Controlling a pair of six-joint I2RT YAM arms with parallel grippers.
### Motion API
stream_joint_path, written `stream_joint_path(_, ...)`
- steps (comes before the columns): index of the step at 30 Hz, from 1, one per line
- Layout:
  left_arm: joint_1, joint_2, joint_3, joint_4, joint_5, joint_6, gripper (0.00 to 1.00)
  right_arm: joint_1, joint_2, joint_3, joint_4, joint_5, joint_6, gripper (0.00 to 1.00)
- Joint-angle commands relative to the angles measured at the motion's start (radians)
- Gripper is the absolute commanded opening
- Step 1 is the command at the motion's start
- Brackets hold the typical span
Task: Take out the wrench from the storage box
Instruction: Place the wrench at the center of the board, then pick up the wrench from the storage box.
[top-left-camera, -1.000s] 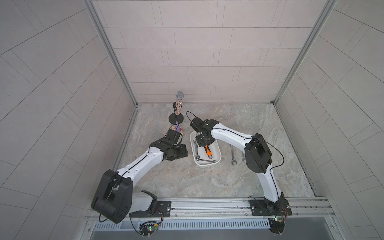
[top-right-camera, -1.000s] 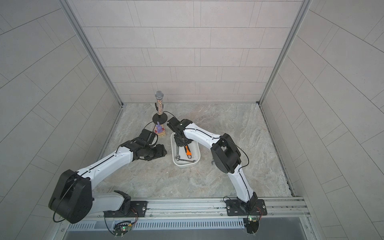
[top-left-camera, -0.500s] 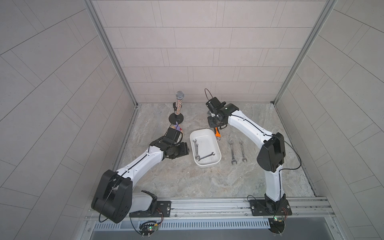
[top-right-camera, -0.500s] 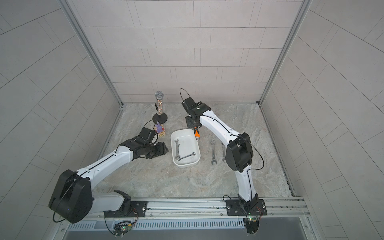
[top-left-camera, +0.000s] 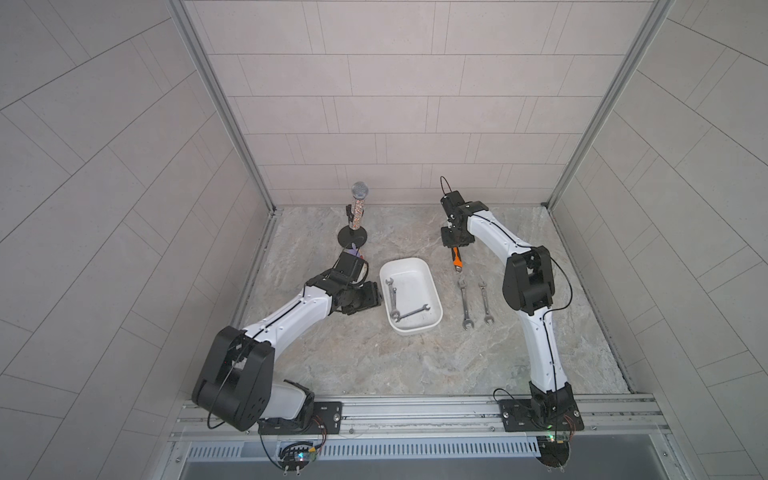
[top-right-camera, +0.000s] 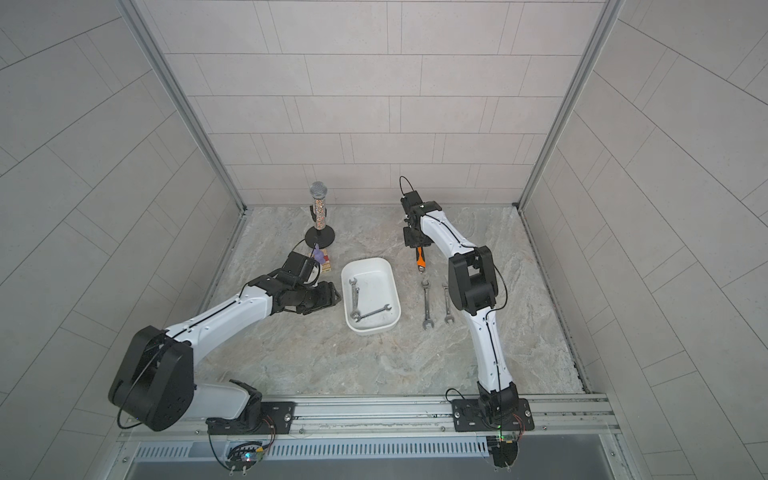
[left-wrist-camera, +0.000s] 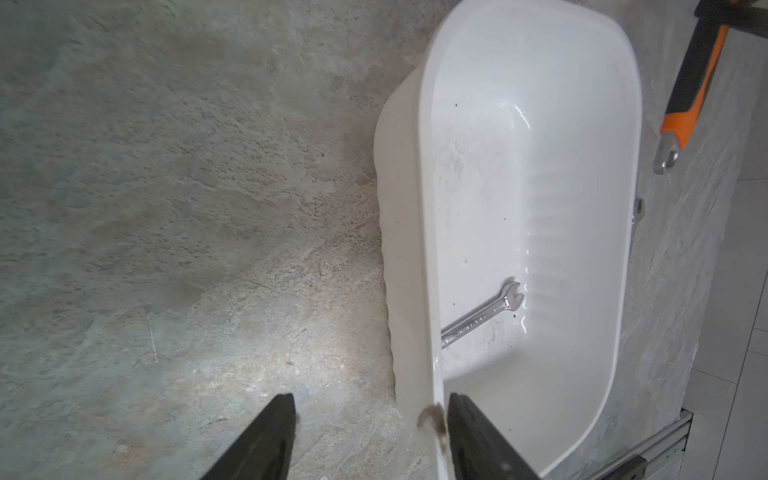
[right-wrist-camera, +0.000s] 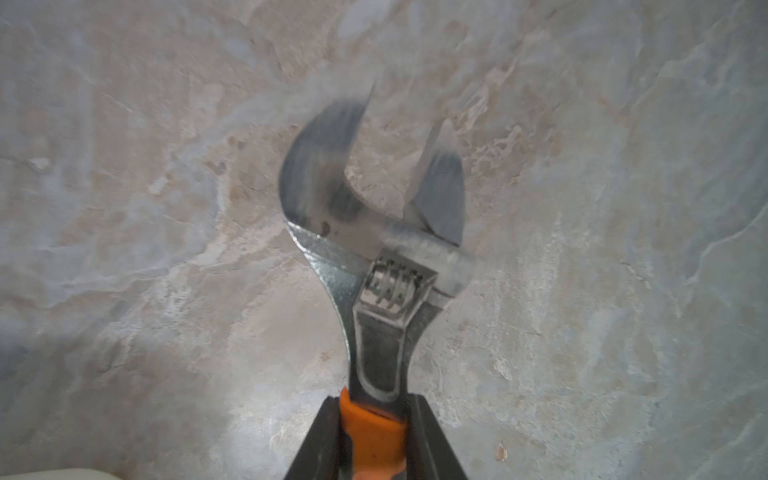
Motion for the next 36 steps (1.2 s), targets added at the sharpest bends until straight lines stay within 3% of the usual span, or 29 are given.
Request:
stream_joint_path(1, 0.008, 0.017, 0.023, 0.005, 0.002, 0.010, 0.65, -0.028, 0.000, 0.054, 0.017, -0.015, -0.017, 0.01)
stream_joint_path(22, 0.010, 0.030, 0.009, 0.022, 0.016, 0.008, 0.65, -0.058, 0.138, 0.136, 0.021, -0.030, -0.043, 0.14)
stream_joint_path(30, 0.015, 0.029, 0.009, 0.022, 0.019, 0.008, 0.65, -0.058, 0.142, 0.134, 0.012, -0.022, -0.039, 0.26)
stream_joint_path(36, 0.019, 0.024, 0.003, 0.029, 0.025, 0.011, 0.66, -0.058, 0.130, 0.142, -0.010, -0.025, -0.042, 0.41)
